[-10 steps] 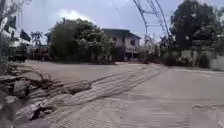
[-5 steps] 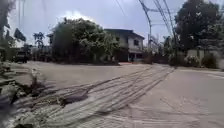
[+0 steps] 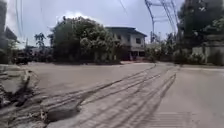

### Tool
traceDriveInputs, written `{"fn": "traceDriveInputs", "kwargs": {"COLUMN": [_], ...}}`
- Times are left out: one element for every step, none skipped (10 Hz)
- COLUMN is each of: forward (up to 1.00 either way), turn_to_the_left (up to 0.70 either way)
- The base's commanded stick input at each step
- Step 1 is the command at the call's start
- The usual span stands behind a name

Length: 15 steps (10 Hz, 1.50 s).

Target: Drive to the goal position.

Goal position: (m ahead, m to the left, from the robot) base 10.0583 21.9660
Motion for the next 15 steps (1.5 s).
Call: {"fn": "traceDriveInputs", "kwargs": {"forward": [1.0, 1.0, 1.0, 1.0, 1.0, 1.0, 1.0, 1.0, 1.0, 1.0, 1.0, 1.0, 1.0, 1.0, 1.0], "turn_to_the_left": [0.36, 0.37, 0.37, 0.37, 0.26, 0.1, 0.01, 0.0, 0.0, 0.16, 0.34, 0.36, 0.36, 0.36, 0.36]}}
